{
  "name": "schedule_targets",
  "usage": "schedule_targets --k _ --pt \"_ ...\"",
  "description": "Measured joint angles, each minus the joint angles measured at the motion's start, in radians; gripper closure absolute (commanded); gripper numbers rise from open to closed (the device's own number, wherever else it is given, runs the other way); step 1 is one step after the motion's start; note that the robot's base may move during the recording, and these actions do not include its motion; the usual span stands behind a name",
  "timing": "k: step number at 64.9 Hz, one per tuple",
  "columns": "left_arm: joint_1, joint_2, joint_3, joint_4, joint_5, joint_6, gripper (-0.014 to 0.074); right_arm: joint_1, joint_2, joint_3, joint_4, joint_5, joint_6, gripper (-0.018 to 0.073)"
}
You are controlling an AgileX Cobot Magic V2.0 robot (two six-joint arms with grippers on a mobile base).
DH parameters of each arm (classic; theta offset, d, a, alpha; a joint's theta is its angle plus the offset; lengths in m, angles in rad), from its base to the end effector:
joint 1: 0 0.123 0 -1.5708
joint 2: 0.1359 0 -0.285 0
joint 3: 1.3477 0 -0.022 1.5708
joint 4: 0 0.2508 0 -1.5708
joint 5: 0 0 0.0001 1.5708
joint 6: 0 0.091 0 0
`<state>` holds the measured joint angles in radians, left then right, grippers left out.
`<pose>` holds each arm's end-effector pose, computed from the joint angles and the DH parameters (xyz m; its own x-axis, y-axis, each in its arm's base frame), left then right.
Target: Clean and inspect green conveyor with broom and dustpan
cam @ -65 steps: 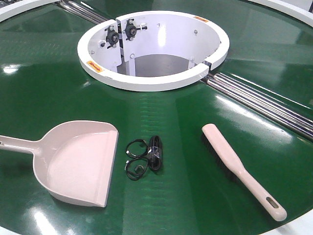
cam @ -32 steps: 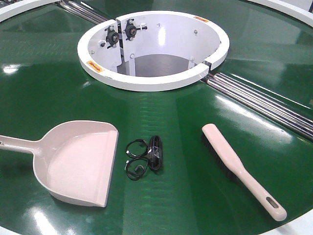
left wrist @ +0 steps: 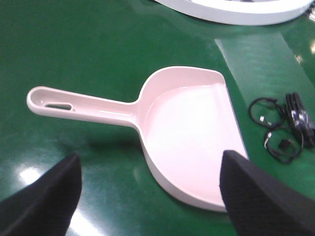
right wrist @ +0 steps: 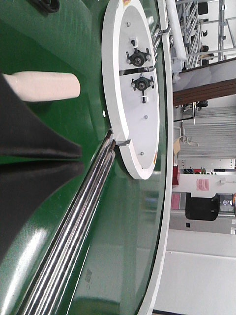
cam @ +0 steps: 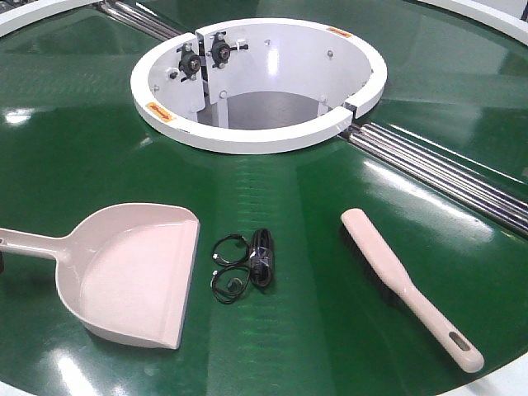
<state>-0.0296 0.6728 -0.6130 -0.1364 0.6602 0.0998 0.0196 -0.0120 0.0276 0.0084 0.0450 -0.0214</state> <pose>0.1264 -0.0113 0.3046 -0.5883 0.0093 -0.8086 0.0921 0.9942 -0.0556 0.0567 0.0011 0.2004 0.0268 -0.0125 -0.9996 -0.0196 0.9997 -0.0130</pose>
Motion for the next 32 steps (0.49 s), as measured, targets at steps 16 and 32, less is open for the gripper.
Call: schedule_targets --k 16,32 --pt "0.000 0.230 -0.319 -0.044 0.354 0.495 0.0045 0.000 0.000 0.000 0.000 0.000 0.000 0.0568" --pt "-0.008 0.503 -0.534 -0.056 0.460 0.848 0.0045 0.000 0.000 0.000 0.000 0.000 0.000 0.0568"
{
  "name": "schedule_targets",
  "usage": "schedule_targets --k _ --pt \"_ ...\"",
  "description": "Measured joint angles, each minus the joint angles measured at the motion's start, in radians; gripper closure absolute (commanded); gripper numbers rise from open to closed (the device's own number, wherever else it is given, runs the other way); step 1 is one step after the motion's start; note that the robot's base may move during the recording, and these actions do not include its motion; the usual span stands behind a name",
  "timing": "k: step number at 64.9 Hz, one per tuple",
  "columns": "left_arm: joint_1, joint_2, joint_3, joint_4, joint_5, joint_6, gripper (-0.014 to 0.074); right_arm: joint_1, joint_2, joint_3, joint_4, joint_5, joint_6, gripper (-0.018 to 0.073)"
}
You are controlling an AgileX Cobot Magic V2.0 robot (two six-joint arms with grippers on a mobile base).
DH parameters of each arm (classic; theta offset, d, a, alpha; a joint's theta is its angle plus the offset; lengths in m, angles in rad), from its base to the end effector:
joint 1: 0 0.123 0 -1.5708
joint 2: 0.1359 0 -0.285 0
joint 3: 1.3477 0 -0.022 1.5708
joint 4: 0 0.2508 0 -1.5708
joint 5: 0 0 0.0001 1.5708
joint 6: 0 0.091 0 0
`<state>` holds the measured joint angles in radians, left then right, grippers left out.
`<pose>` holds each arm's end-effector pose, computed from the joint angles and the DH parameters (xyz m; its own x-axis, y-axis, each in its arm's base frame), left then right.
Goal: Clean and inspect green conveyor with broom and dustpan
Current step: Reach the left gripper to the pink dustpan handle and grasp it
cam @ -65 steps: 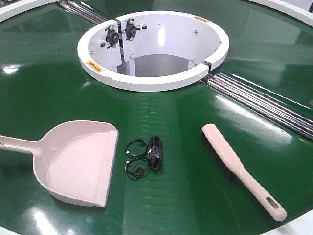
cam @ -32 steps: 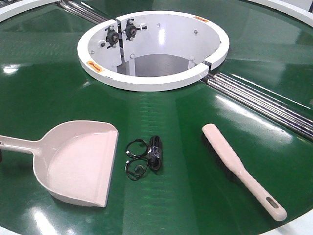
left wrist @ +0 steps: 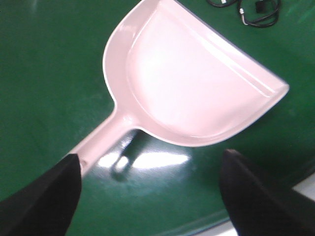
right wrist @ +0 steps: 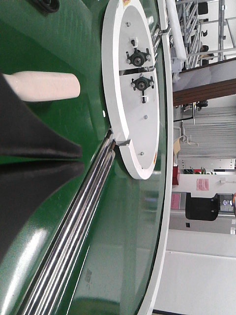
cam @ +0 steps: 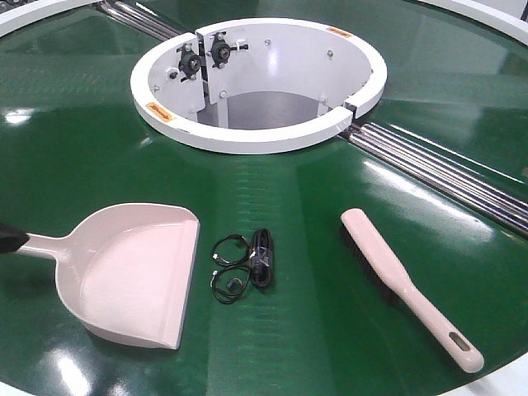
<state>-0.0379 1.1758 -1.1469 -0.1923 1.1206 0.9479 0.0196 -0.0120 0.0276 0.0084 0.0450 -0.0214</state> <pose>0.2195 -0.0240 0.3570 -0.4721 0.7671 -0.4343 0.7401 0.6126 0.2776 0.0567 0.0011 0.2004 0.0268 -0.0125 -0.9996 -0.0196 0.9997 -0.0130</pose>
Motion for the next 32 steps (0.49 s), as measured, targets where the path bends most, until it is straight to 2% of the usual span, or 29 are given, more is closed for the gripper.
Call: schedule_targets --k 9,24,32 --pt "-0.011 0.101 -0.022 0.045 -0.046 0.067 0.0045 0.000 0.000 0.000 0.000 0.000 0.000 0.0568" --pt "-0.021 0.232 -0.022 0.238 -0.060 0.085 0.0045 0.000 0.000 0.000 0.000 0.000 0.000 0.0568" --pt "-0.021 0.245 -0.022 0.301 -0.088 0.169 0.0045 0.000 0.000 0.000 0.000 0.000 0.000 0.0568"
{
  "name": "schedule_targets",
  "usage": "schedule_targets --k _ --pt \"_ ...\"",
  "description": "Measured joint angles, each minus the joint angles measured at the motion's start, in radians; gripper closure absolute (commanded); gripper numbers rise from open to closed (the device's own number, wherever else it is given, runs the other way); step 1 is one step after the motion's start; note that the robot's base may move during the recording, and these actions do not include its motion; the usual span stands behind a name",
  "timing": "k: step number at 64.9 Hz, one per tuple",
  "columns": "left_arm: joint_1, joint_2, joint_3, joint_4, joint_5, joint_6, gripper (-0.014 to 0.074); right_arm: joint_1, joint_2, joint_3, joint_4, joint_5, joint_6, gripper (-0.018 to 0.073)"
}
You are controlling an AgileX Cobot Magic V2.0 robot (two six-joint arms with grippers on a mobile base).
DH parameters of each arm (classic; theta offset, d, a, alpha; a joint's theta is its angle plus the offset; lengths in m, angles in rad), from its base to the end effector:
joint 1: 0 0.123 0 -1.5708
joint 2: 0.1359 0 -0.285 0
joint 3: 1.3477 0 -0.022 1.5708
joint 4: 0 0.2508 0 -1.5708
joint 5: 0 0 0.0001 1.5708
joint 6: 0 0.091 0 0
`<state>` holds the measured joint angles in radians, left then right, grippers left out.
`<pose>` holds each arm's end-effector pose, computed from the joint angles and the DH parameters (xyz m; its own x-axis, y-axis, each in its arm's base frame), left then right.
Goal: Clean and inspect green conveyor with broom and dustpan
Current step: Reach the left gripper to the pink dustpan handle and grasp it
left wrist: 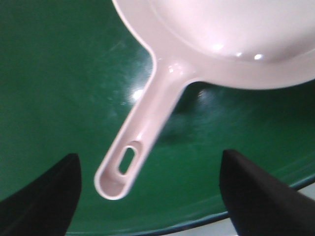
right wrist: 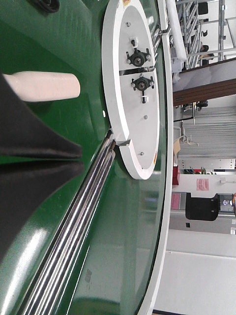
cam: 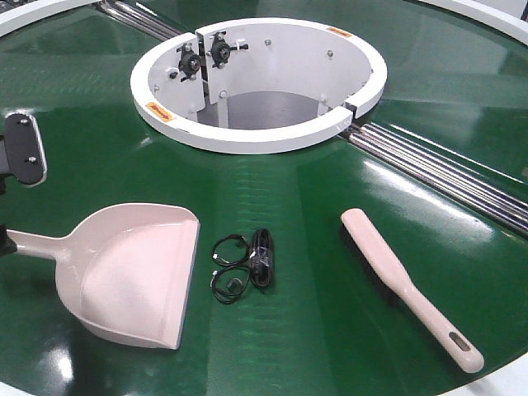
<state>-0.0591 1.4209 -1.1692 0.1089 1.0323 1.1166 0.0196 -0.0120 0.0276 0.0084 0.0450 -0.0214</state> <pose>0.2803 -0.0081 0.3043 -0.3373 0.9393 -0.0626 0.8652 0.3355 0.3726 0.0567 0.0011 0.2004 0.0268 -0.0125 -0.9996 -0.0196 0.9997 -0.0130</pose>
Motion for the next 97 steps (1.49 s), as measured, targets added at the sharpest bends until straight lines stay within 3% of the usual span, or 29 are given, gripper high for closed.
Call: schedule_targets --k 14,35,72,85,97 --pt "0.000 0.055 -0.009 0.001 0.000 0.112 0.0045 0.000 0.000 0.000 0.000 0.000 0.000 0.0568" --pt "0.000 0.150 -0.009 0.001 0.012 0.182 0.0045 0.000 0.000 0.000 0.000 0.000 0.000 0.0568" --pt "0.000 0.285 -0.020 0.060 -0.056 0.194 0.0065 0.000 0.000 0.000 0.000 0.000 0.000 0.0568" --pt "0.000 0.331 -0.020 0.076 -0.063 0.195 0.0137 0.000 0.000 0.000 0.000 0.000 0.000 0.0568" --pt "0.000 0.347 -0.020 0.080 -0.071 0.196 0.0304 0.000 0.000 0.000 0.000 0.000 0.000 0.0568"
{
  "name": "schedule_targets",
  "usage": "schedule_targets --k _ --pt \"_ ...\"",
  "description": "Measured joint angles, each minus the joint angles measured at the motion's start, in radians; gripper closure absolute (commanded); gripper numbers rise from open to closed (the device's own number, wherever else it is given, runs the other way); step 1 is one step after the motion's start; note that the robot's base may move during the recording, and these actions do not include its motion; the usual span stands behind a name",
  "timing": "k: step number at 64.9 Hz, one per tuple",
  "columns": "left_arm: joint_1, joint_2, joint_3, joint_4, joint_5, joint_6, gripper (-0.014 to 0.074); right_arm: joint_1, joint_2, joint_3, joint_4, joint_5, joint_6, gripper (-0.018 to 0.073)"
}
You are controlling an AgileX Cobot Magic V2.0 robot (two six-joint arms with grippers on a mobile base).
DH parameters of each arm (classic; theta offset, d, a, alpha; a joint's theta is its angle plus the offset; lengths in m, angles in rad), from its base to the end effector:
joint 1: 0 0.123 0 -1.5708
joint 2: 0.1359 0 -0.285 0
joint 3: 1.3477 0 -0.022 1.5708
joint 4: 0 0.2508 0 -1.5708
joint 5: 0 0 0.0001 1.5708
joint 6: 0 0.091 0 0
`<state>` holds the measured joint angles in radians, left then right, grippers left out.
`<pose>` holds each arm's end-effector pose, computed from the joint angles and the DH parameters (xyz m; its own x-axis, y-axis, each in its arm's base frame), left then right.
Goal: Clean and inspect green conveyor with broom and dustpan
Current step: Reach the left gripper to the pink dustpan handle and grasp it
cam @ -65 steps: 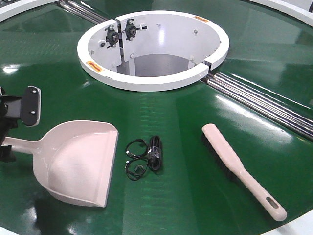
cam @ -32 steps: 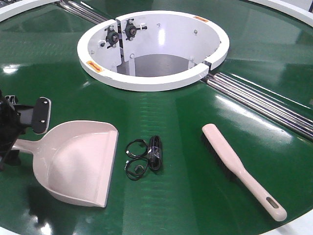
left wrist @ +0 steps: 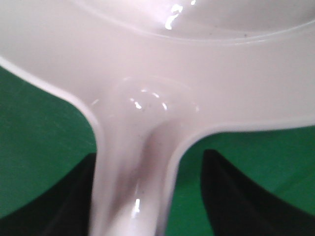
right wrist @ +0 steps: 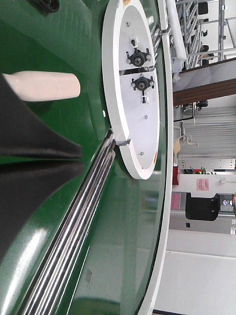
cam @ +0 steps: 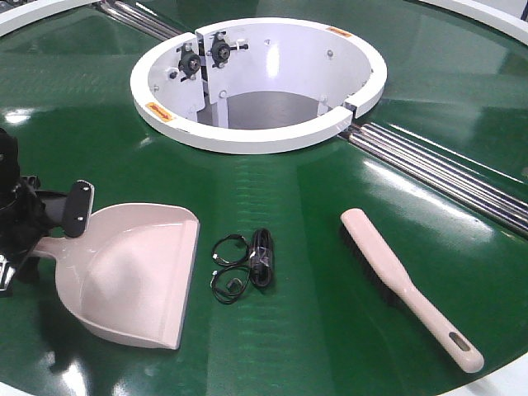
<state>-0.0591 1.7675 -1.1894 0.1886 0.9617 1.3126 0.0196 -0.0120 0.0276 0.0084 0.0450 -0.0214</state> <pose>0.3361 -0.0059 0.2043 -0.1089 0.9852 0.1320 0.9850 0.0891 0.1476 0.0567 0.0011 0.2004 0.0268 -0.0125 -0.9996 -0.0196 0.9997 -0.0130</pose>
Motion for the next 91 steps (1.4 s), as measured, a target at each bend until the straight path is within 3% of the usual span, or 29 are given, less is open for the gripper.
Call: schedule_targets --k 16,26,41,51,64,72,91 --pt "0.000 0.000 -0.001 0.002 0.019 0.001 0.0606 0.000 0.000 0.000 0.000 0.000 0.000 0.0568" --pt "0.000 -0.013 -0.001 0.004 0.039 0.001 0.0605 0.000 0.000 0.000 0.000 0.000 0.000 0.0568" --pt "-0.001 -0.058 -0.001 0.069 0.056 0.000 0.0604 0.000 0.000 0.000 0.000 0.000 0.000 0.0568" --pt "-0.036 -0.070 -0.010 0.118 0.077 -0.005 0.0604 0.000 0.000 0.000 0.000 0.000 0.000 0.0568" --pt "-0.098 -0.070 -0.085 0.117 0.083 -0.055 0.0604 0.000 0.000 0.000 0.000 0.000 0.000 0.0568" --pt "-0.102 -0.057 -0.139 0.117 0.126 -0.094 0.0604 0.000 0.000 0.000 0.000 0.000 0.000 0.0568" --pt "-0.123 0.004 -0.145 0.125 0.180 -0.102 0.0604 0.000 0.000 0.000 0.000 0.000 0.000 0.0568"
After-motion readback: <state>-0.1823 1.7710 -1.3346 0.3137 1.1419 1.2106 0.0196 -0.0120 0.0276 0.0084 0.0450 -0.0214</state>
